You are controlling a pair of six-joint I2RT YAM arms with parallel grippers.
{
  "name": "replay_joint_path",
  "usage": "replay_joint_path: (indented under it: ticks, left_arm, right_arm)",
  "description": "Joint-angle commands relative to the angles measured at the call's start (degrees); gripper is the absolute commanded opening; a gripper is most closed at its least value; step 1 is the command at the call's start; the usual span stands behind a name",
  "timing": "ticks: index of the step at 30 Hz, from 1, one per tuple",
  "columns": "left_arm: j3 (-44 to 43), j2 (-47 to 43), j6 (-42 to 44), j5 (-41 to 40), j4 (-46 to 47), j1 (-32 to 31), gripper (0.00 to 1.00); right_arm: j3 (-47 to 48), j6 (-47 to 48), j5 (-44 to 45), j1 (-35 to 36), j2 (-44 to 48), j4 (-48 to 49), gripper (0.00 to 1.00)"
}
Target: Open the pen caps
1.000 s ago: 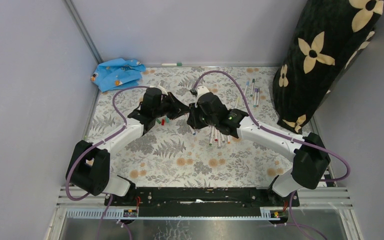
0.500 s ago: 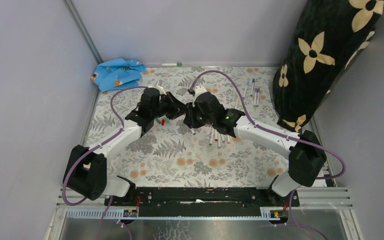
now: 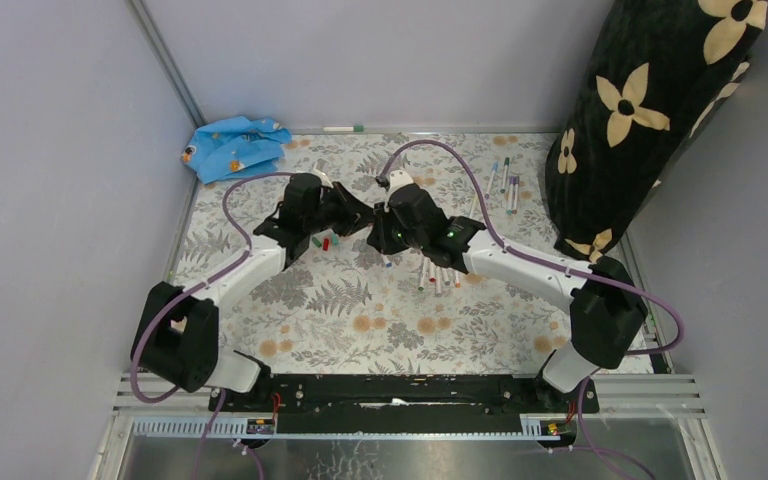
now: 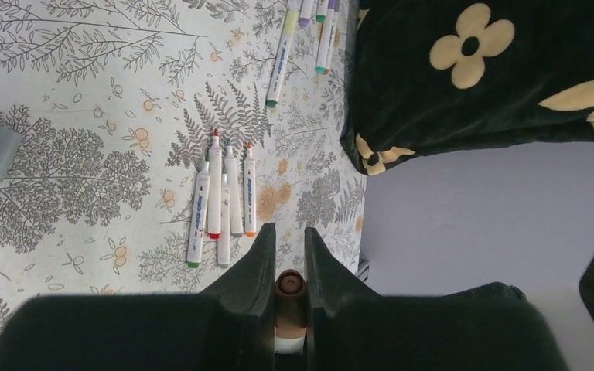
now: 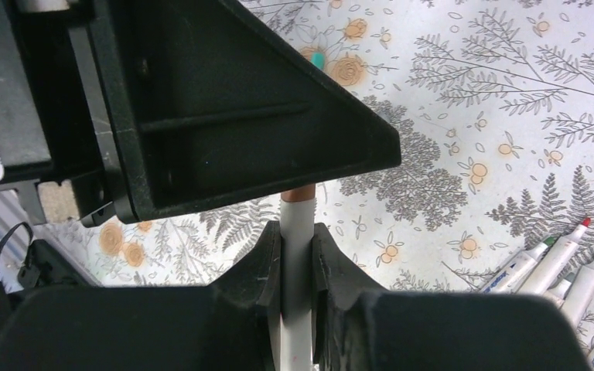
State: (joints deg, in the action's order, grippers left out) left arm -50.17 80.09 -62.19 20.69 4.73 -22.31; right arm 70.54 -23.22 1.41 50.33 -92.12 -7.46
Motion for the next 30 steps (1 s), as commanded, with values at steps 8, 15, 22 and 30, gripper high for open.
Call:
replay_joint_path:
  ticks: [8,15,22,30]
  left_arm:
    - [-7.71,9.70,-1.81,-6.54,3.72,6.50,0.00]
    - [-11.46,12.15,1.73,-8.02,0.65,7.50,0.00]
    - [-13.28,13.25,14.97,-13.41,-14.06,5.13,0.00]
    - [-11.67,16.47,22.38,-26.94,-23.01,-0.70,0.00]
  right_arm:
    - [-13.62,-1.47,-0.98,2.58,3.50,3.85,0.00]
    - [-18.12,-2.96,0.26,3.81,5.41,5.49,0.00]
    - [-13.16,-2.00,10.37,3.68,6.04,1.01,0.00]
    - [-5.82,-3.65,19.08,2.25,-2.42,-4.49,0.00]
